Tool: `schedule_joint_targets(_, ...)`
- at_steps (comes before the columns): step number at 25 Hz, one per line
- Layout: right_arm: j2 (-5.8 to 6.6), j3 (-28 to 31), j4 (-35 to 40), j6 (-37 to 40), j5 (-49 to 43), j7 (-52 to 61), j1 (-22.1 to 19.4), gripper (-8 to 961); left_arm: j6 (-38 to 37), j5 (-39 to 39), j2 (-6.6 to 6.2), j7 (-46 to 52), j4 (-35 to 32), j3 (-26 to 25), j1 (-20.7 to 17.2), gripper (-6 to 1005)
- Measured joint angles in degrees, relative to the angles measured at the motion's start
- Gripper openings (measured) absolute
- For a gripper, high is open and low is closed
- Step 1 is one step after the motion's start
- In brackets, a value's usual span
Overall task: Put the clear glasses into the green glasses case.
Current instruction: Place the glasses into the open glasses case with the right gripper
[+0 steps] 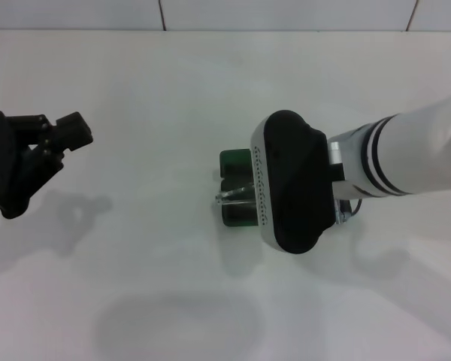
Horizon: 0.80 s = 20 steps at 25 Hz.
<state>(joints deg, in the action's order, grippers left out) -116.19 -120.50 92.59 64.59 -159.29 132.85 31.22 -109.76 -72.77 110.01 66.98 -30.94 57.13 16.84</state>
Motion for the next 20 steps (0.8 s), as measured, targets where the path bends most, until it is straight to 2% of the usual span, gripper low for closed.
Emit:
schedule_joint_targets(11, 0.00, -4.3, -0.3, -0.5, -6.5, 7.9, -0.1, 77, 0.2, -0.4, 0.03, 0.0, 0.1, 0.0, -0.2, 47)
schedule_joint_targets(20, 0.00, -4.7, -1.5, -2.1, -7.3, 8.3, -0.6, 77, 0.2, -0.4, 0.12, -0.2, 0.6, 0.0, -0.3, 47)
